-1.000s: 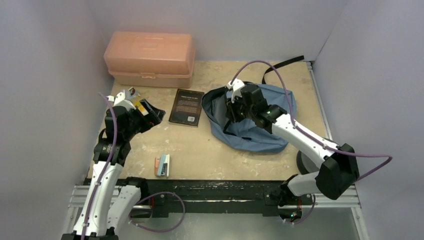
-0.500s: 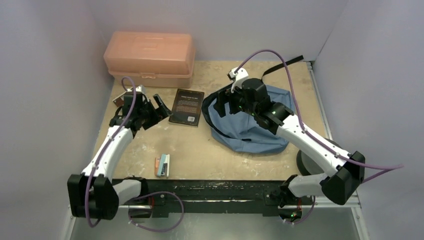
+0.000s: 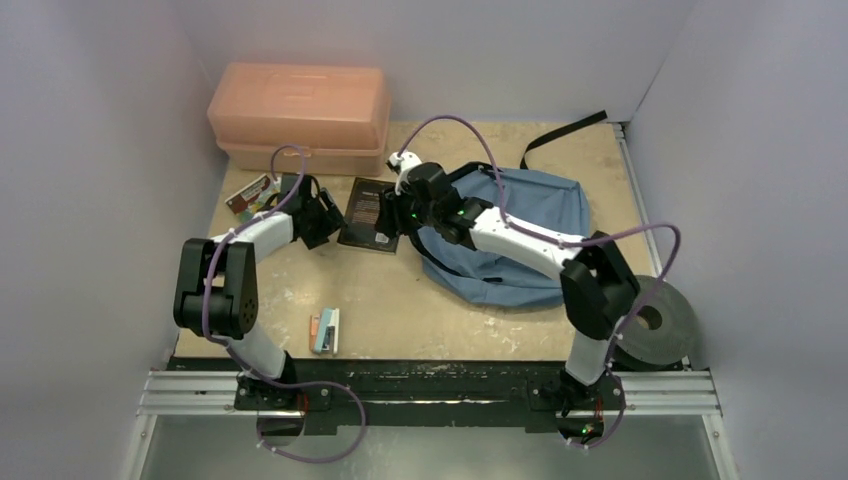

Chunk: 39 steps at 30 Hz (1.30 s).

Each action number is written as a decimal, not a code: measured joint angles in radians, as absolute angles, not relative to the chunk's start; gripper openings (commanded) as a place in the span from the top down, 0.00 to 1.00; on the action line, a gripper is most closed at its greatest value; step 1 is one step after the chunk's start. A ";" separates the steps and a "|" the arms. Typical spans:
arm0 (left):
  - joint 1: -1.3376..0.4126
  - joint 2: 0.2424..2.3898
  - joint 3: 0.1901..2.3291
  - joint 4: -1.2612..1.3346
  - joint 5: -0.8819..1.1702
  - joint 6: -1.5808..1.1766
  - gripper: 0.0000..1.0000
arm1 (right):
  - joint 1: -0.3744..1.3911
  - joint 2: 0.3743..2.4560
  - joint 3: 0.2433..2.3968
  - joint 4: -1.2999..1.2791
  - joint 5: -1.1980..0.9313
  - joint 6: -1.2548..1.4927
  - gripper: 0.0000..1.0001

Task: Pack the student bag
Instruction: Pick up the book from the center of the board.

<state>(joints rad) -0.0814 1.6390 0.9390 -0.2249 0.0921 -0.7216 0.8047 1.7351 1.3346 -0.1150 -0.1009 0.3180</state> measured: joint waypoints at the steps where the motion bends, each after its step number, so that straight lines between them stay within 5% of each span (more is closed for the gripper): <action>1: -0.081 1.657 0.943 -0.219 0.094 -0.723 0.40 | 0.805 1.787 1.374 -0.101 -0.106 0.331 0.61; 10: -0.082 1.686 0.946 -0.181 0.147 -0.749 0.50 | 0.805 2.091 1.572 -0.042 -0.093 0.363 0.95; 15: -0.082 1.702 0.935 -0.143 0.206 -0.802 0.54 | 0.805 2.196 1.584 -0.055 -0.043 0.355 0.99; 29: -0.081 1.697 0.852 -0.049 0.299 -0.872 0.96 | 0.802 2.218 1.540 0.051 -0.066 0.359 1.00; 35: -0.083 1.648 0.825 -0.033 0.306 -0.873 1.00 | 0.801 2.191 1.484 0.103 -0.072 0.336 0.79; 39: -0.088 1.599 0.802 -0.032 0.316 -0.876 1.00 | 0.805 2.138 1.406 0.137 -0.080 0.276 0.51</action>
